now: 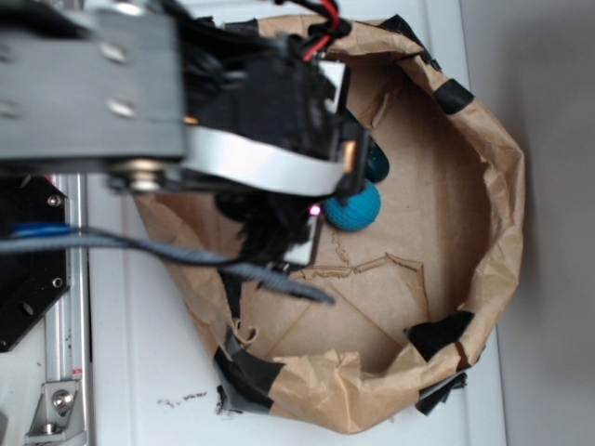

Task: Grab the plastic pickle.

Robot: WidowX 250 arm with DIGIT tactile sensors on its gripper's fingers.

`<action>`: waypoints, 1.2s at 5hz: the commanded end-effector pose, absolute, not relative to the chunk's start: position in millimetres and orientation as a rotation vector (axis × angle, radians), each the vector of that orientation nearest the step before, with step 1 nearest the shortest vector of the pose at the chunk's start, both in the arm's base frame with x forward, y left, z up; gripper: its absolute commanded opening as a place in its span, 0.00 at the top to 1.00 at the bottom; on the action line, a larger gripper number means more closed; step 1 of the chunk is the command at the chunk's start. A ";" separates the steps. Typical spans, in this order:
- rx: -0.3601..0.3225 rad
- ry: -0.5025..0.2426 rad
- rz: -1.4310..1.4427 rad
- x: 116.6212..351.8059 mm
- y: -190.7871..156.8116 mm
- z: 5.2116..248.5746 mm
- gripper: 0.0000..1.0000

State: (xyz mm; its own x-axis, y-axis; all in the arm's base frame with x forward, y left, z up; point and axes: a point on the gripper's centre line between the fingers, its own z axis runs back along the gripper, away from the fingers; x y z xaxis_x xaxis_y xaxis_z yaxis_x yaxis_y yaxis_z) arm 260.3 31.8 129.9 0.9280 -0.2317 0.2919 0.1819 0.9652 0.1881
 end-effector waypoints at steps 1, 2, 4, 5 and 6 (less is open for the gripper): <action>0.182 -0.354 -0.187 264.6 42.3 142.0 0.00; 0.182 -0.354 -0.187 264.6 42.3 142.0 0.00; 0.256 -0.207 -0.147 282.7 79.0 76.9 0.00; 0.229 -0.167 -0.173 282.7 84.5 62.3 0.00; 0.228 -0.171 -0.175 284.8 89.3 60.3 0.00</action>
State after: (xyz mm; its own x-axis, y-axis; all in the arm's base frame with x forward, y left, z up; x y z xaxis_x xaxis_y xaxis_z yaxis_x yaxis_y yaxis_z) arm 278.7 76.1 48.1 0.9720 -0.2067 0.1118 0.1794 0.9601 0.2147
